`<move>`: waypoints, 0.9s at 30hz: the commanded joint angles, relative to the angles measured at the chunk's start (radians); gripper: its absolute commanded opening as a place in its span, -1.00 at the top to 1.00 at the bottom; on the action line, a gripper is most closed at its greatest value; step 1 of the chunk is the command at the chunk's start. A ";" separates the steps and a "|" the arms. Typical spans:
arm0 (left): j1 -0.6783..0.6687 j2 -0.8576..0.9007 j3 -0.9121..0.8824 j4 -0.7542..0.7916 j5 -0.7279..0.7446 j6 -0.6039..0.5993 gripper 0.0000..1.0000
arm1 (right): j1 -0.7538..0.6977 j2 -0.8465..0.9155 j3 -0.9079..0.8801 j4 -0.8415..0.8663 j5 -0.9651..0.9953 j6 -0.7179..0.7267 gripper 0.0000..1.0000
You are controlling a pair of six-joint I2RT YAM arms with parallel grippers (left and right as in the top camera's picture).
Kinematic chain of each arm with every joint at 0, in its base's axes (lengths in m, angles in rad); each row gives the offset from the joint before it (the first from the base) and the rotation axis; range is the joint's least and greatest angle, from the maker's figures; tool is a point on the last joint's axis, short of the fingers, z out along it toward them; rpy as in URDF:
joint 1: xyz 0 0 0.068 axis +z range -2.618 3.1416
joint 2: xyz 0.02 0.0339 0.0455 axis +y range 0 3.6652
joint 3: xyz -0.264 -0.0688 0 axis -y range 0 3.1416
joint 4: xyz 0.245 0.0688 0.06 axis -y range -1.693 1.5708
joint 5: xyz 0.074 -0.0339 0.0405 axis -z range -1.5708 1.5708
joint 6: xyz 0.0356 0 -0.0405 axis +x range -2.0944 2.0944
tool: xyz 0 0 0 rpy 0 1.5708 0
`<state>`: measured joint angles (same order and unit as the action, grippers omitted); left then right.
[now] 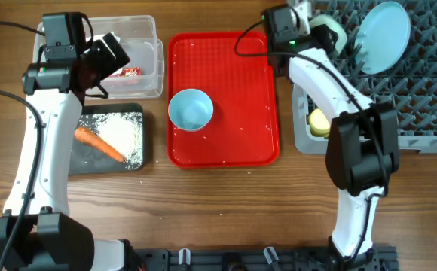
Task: Sort waste into correct bins and load items into the dishwasher rack
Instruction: 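Grasp the white bowl on the red tray with the right gripper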
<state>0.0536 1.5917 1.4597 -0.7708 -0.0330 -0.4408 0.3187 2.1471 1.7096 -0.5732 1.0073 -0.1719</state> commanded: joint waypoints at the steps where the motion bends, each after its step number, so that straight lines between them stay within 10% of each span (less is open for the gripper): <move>1: 0.004 0.008 -0.001 0.001 -0.013 -0.012 -1.00 | 0.033 0.014 -0.010 -0.005 -0.066 0.031 -0.29; 10: 0.003 0.008 -0.001 0.001 -0.013 -0.013 -1.00 | 0.055 -0.102 -0.006 -0.075 -0.197 0.156 -0.44; 14: 0.004 0.008 -0.001 0.001 -0.013 -0.013 -1.00 | 0.069 -0.280 -0.006 -0.180 -0.847 0.145 -0.43; 17: 0.004 0.008 -0.001 0.001 -0.013 -0.013 -1.00 | 0.076 -0.269 -0.012 -0.172 -1.415 0.267 -0.07; 27: 0.004 0.008 -0.001 0.001 -0.013 -0.013 -1.00 | 0.230 0.014 -0.017 -0.207 -1.406 0.514 0.33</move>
<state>0.0536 1.5917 1.4597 -0.7708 -0.0330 -0.4408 0.5377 2.1296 1.7012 -0.7666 -0.3889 0.2733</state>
